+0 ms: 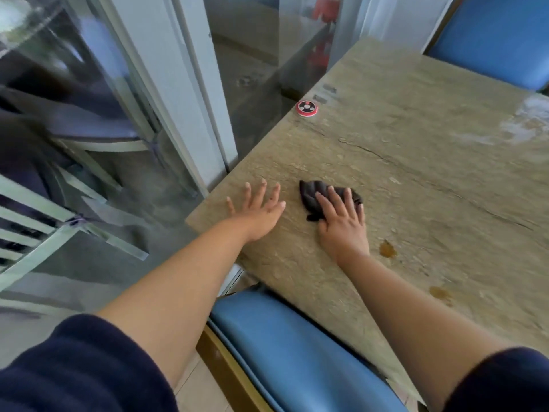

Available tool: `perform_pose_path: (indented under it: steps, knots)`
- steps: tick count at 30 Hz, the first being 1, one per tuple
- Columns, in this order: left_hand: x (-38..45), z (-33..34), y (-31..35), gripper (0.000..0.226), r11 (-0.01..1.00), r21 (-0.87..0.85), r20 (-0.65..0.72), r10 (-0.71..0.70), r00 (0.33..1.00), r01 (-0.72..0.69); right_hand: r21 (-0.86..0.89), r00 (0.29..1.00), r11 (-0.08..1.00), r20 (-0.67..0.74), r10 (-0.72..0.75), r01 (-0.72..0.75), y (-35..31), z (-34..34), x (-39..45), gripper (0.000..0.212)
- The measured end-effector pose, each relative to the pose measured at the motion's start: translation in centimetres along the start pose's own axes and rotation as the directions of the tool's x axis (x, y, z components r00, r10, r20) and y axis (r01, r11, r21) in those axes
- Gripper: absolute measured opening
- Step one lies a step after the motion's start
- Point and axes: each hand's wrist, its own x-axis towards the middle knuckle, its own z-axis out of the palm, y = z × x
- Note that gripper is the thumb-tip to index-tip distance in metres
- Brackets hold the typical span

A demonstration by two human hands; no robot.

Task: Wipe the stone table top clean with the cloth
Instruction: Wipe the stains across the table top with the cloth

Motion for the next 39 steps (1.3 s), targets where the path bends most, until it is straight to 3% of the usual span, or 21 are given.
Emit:
perform_pose_path:
  steps: [2, 5, 7, 10, 12, 15, 17, 19, 23, 26, 27, 29, 31, 33, 34, 36, 39]
  knots:
    - [0.8, 0.4, 1.8, 0.057, 0.998, 0.007, -0.03, -0.06, 0.998, 0.061, 0.002, 0.992, 0.992, 0.022, -0.128, 0.128, -0.8, 0.6, -2.5, 0.06]
    - [1.7, 1.6, 5.2, 0.059, 0.996, 0.056, -0.114, -0.064, 0.991, 0.071, -0.01, 0.873, 0.879, 0.118, -0.473, 0.477, 0.9, 1.0, -6.9, 0.06]
    - [1.8, 2.9, 7.8, 0.059, 0.996, 0.058, -0.122, -0.058, 0.991, 0.065, -0.043, 0.857, 0.861, 0.129, -0.499, 0.508, 3.8, 0.6, -7.1, 0.061]
    - [1.6, 5.3, 10.1, 0.061, 0.994, 0.068, -0.078, -0.08, 0.994, 0.086, -0.085, 0.973, 0.969, 0.027, -0.231, 0.232, 7.7, -1.0, -5.1, 0.063]
    - [1.6, 6.5, 10.0, 0.059, 0.985, 0.162, -0.101, -0.048, 0.994, 0.064, -0.057, 0.998, 0.998, -0.06, 0.009, -0.012, 10.3, -2.2, -3.4, 0.063]
    - [1.7, 7.2, 9.5, 0.06, 0.964, 0.262, -0.163, -0.009, 0.987, 0.052, 0.052, 0.916, 0.928, -0.149, 0.372, -0.369, 11.9, -2.8, -2.3, 0.057]
    - [1.7, 7.6, 9.5, 0.06, 0.955, 0.292, -0.202, 0.0, 0.979, 0.061, 0.073, 0.87, 0.887, -0.172, 0.461, -0.456, 10.3, -2.2, -2.6, 0.058]
    - [1.7, 7.9, 9.6, 0.06, 0.949, 0.309, -0.225, 0.013, 0.974, 0.058, 0.063, 0.907, 0.925, -0.182, 0.379, -0.374, 7.7, -1.1, -4.2, 0.06]
    - [2.3, 7.3, 9.6, 0.057, 0.959, 0.277, -0.161, -0.019, 0.987, 0.064, 0.036, 0.998, 0.999, -0.055, -0.027, 0.029, 5.5, 0.0, -10.1, 0.061]
    - [2.2, 6.5, 9.7, 0.055, 0.969, 0.241, -0.092, -0.04, 0.995, 0.061, -0.03, 0.905, 0.908, 0.097, -0.413, 0.418, 8.8, -0.8, -13.8, 0.057]
    - [2.0, 6.5, 9.7, 0.054, 0.968, 0.243, -0.085, -0.038, 0.996, 0.058, -0.058, 0.878, 0.88, 0.123, -0.463, 0.472, 10.3, -1.2, -14.0, 0.055]
    - [1.8, 6.4, 9.9, 0.054, 0.968, 0.244, -0.082, -0.038, 0.996, 0.057, -0.092, 0.931, 0.927, 0.079, -0.356, 0.363, 12.3, -1.6, -12.9, 0.056]
    - [1.7, 6.1, 10.0, 0.053, 0.972, 0.227, -0.068, -0.053, 0.996, 0.067, -0.027, 0.998, 0.999, -0.042, -0.039, 0.038, 12.1, -1.9, -10.9, 0.062]
    - [1.5, 5.7, 10.2, 0.053, 0.977, 0.196, -0.04, -0.077, 0.996, 0.083, -0.005, 0.989, 0.991, -0.052, 0.136, -0.137, 10.1, -1.3, -10.2, 0.061]
    - [1.4, 5.5, 10.4, 0.052, 0.979, 0.186, -0.031, -0.085, 0.996, 0.089, -0.011, 0.995, 0.995, -0.034, 0.095, -0.095, 8.9, -0.7, -10.6, 0.06]
    - [1.1, 5.4, 10.9, 0.052, 0.981, 0.167, -0.024, -0.1, 0.995, 0.103, -0.005, 0.986, 0.986, 0.022, -0.168, 0.168, 7.1, -0.1, -13.0, 0.057]
    - [0.2, 6.1, 12.5, 0.054, 0.981, 0.171, -0.012, -0.096, 0.995, 0.096, -0.03, 0.88, 0.883, 0.099, -0.465, 0.469, 8.5, 0.2, -16.9, 0.049]
